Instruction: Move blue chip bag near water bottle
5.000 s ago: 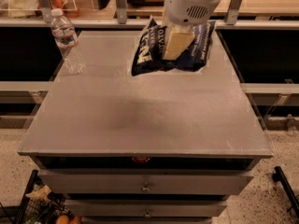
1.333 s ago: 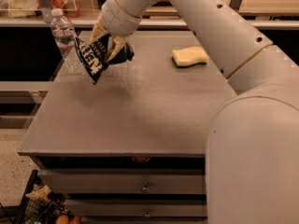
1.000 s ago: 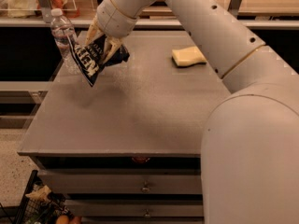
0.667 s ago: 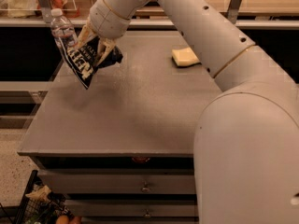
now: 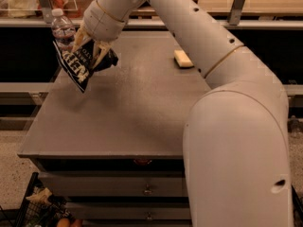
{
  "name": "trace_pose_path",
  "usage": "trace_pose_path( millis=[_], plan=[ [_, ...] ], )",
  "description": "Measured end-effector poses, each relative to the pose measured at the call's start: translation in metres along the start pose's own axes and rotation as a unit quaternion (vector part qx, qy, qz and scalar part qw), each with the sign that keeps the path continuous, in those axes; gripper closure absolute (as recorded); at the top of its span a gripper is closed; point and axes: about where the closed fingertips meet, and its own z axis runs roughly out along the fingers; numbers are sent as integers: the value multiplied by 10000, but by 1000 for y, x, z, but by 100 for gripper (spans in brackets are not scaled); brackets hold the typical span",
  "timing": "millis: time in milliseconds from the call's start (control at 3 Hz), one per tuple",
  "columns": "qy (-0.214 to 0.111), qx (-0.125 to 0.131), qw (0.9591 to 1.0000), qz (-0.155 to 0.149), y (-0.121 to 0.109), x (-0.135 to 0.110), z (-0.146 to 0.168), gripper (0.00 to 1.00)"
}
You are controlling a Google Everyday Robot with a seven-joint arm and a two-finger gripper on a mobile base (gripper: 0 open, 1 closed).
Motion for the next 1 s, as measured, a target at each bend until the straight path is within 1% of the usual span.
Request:
trace_pose_path(
  millis=[667,1000],
  plan=[
    [90,-42,9997,237,7,16,2,38],
    [108,-61,9995,300,11,20,2,13]
  ],
)
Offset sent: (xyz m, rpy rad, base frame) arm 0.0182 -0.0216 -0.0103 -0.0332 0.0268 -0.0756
